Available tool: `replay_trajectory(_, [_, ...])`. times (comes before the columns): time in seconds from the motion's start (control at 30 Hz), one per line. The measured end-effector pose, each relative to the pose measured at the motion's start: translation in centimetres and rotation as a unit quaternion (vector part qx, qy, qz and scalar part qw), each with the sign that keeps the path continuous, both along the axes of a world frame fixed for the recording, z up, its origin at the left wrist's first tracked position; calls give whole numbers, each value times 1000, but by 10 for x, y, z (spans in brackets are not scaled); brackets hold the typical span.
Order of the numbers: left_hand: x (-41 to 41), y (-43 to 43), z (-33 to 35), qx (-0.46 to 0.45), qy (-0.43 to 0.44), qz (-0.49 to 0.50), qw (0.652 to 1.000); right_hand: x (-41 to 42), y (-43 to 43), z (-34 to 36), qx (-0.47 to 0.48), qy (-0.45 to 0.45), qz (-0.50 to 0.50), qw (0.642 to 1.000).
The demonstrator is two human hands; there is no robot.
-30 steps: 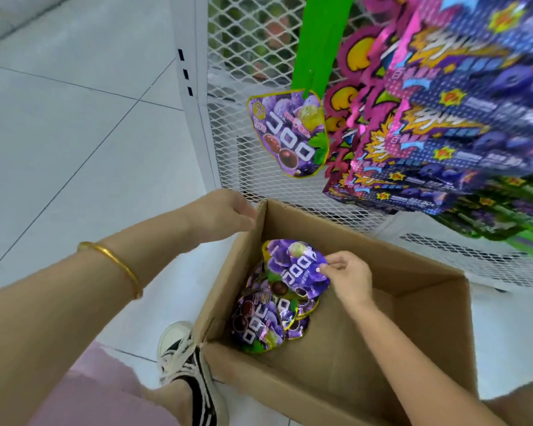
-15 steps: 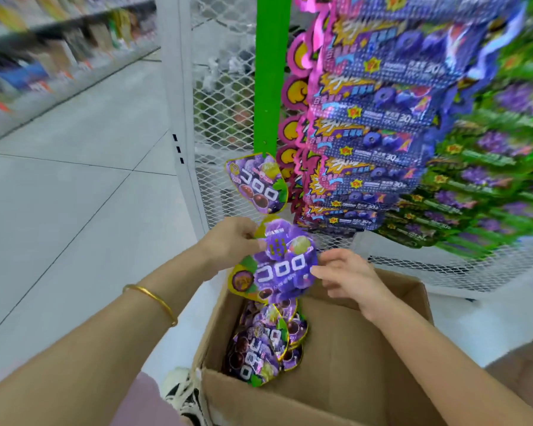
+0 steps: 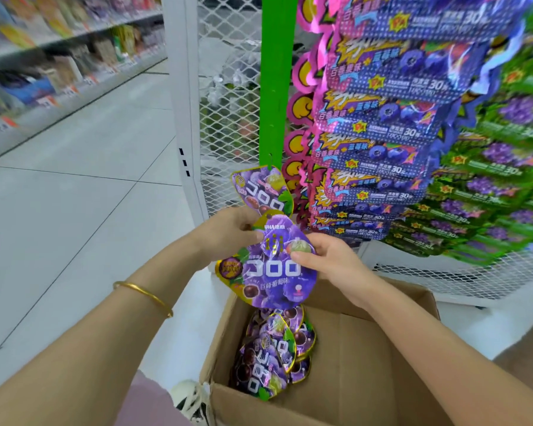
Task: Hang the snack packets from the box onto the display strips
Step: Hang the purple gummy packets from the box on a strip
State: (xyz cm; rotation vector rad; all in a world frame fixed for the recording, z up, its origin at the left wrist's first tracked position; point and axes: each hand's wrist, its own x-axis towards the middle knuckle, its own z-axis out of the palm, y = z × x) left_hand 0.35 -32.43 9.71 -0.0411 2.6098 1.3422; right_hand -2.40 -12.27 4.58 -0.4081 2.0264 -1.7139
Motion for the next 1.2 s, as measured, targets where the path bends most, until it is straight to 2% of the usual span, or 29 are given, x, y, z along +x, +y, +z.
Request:
replay_trajectory(0.17, [-4,0,-6,-32,-23,-12,999,1,0,-3,-19,-24,6,1000])
replay_trajectory(0.37, [-13,5,1,-67,-29,-31,997,-3,-7,-5,34,26,-14,999])
replay_trajectory(0.43, [-25,1,12,-92,27,18,995,-7,-5,-2,55,37,-22,998])
replay_trajectory(0.5, [-41,-6,24,-100,135,112,979,-11,-2,2,65,49,-30,996])
replay_trajectory(0.57, [-56,-10,33,-41,225,176,957,-15,2,6,75,64,-31,995])
replay_trajectory(0.63, [-70,-9,36,23,262,189,946,-18,4,10,79,82,-29,993])
replay_trajectory(0.77, [-87,3,33,93,235,170,953,-21,7,18,78,89,-35,992])
replay_trajectory(0.9, [-93,11,33,96,244,181,948,-19,5,27,78,106,-53,990])
replay_trajectory(1.03, [-83,12,39,126,246,162,947,-16,-1,33,36,95,-69,992])
replay_trajectory(1.2, [-65,6,46,110,229,114,960,-13,-17,42,-2,100,-88,991])
